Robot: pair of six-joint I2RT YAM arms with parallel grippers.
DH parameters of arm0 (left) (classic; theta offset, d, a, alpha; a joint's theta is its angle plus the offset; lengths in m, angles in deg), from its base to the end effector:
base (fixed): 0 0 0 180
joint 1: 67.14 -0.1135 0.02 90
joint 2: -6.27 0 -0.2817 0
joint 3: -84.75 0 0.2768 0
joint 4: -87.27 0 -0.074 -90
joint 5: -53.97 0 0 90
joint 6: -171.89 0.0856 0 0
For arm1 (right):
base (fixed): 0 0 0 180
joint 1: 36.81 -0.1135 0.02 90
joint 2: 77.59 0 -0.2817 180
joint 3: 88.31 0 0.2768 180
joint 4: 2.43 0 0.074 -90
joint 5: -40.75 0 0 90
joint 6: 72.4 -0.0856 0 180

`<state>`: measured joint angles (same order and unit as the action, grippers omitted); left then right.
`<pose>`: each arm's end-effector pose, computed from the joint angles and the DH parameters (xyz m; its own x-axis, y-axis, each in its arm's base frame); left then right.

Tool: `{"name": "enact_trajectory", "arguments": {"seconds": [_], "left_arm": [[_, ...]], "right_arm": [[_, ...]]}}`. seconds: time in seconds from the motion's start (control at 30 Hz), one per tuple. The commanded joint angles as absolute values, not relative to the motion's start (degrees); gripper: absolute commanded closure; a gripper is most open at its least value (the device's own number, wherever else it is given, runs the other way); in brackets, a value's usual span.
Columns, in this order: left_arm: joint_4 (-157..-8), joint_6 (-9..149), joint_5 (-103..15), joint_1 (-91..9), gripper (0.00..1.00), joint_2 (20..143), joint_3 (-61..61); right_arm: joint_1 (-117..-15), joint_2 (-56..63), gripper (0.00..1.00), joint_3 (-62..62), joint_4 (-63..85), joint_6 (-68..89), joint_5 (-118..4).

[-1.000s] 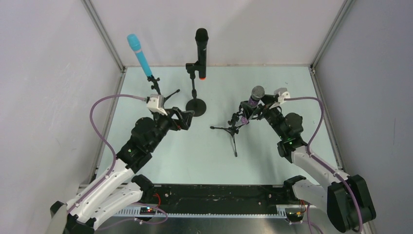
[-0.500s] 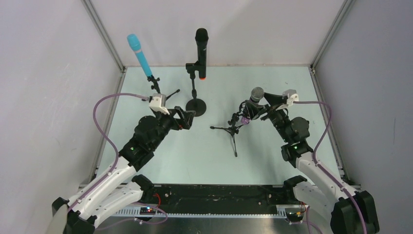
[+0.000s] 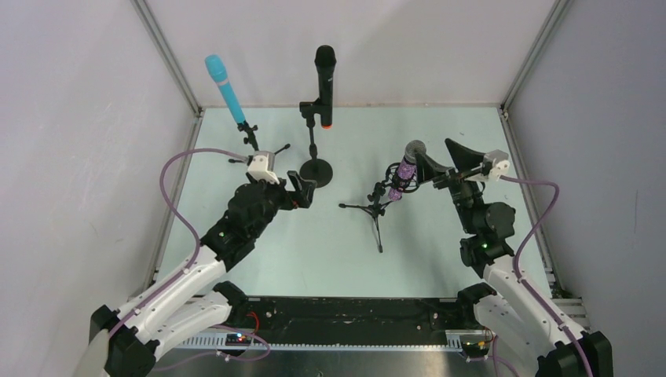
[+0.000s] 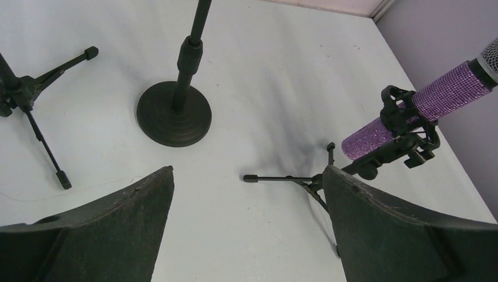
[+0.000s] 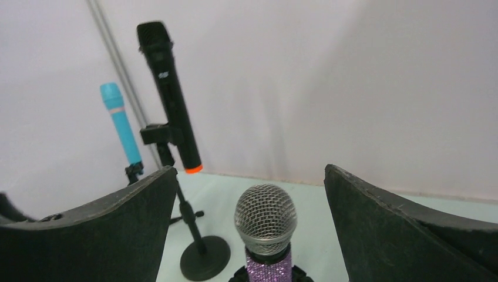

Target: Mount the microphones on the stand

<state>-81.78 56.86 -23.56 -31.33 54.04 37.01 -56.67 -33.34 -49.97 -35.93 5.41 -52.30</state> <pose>0.2234 -0.1384 0.2919 -0.3089 -0.2865 -0.9069 0.2965 0.8770 -0.3781 0.2194 0.0841 0.3554 0.3448 0.3487 -0.8715 -0.4669 0.8691 0.1631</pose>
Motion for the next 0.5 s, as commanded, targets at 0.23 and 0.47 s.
{"name": "enact_trajectory", "arguments": {"seconds": [0.23, 0.47], "left_arm": [[-83.7, 56.3, -18.4, -31.7, 0.00, 54.1, 38.5], [-83.4, 62.5, -27.6, -31.6, 0.00, 56.2, 37.4]], "right_arm": [[-56.3, -38.1, 0.01, -45.4, -30.9, 11.1, -31.4], [-53.2, -36.8, 0.00, -44.8, -24.9, 15.9, -31.1]]}}
